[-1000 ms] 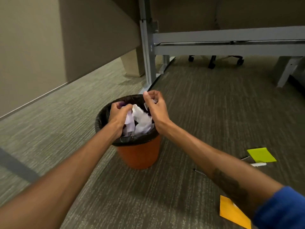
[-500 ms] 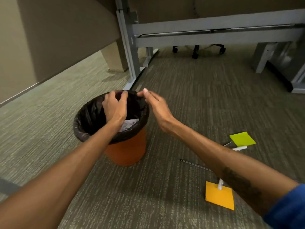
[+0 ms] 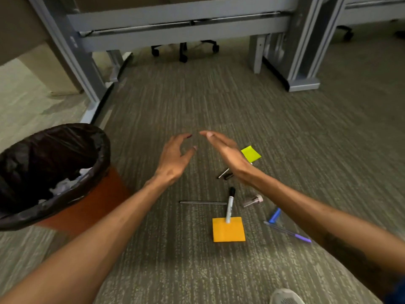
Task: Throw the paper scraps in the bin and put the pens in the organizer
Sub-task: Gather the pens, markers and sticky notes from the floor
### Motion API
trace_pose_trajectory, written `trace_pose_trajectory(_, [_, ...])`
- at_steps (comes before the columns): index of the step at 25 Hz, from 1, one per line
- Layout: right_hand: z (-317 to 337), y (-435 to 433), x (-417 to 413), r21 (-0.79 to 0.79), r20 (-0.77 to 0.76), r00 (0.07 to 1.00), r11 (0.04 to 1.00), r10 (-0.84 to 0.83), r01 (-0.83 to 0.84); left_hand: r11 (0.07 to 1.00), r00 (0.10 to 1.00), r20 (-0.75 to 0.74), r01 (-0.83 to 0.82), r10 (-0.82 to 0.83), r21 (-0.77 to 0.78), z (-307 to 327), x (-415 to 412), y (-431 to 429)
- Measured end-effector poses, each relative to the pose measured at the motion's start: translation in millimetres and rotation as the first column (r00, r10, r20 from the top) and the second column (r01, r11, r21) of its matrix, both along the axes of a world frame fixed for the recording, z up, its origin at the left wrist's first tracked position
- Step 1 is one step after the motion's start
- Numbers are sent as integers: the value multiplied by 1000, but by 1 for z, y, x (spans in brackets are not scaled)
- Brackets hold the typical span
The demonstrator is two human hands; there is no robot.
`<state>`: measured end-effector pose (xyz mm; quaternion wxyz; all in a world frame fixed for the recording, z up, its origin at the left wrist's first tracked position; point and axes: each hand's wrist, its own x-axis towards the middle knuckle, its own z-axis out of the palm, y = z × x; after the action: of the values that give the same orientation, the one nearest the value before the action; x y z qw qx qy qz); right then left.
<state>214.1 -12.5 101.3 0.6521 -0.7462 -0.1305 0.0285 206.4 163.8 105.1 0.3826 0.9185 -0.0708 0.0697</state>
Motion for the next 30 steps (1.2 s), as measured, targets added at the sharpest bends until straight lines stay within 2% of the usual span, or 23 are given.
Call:
trace_pose_trajectory(3, [-18,-50,-11,-12,-42,995,996,-89,89,999,991,-125,37,-39,-18,-31,-1,-41])
trace_pose_trajectory(8, [-49,-120,-32,-77,-94,965,969,-243,237,1000,963,-270,-9,2,-27,-82,-5,-90])
trace_pose_trajectory(13, [-81,-160,-44,-176,-120,943,942,-309,286,998,933,-354,-44,58,48,-117,-11,-114])
trace_pose_trajectory(18, [-112,-173,-35,-337,-139,935,904,-326,265,995,906,-414,-55,84,82,-135,-9,-127])
trace_pose_trajectory(23, [-138,-169,-12,-589,8,977,789,-212,176,979,878,-452,-82,159,187,-149,-7,-130])
trace_pose_trajectory(27, [-154,-151,11,-723,139,987,674,-76,154,971,873,-447,-109,196,213,-149,1,-134])
trace_pose_trajectory(30, [-164,-136,32,-797,162,985,597,62,94,952,856,-471,-74,213,296,-152,5,-136])
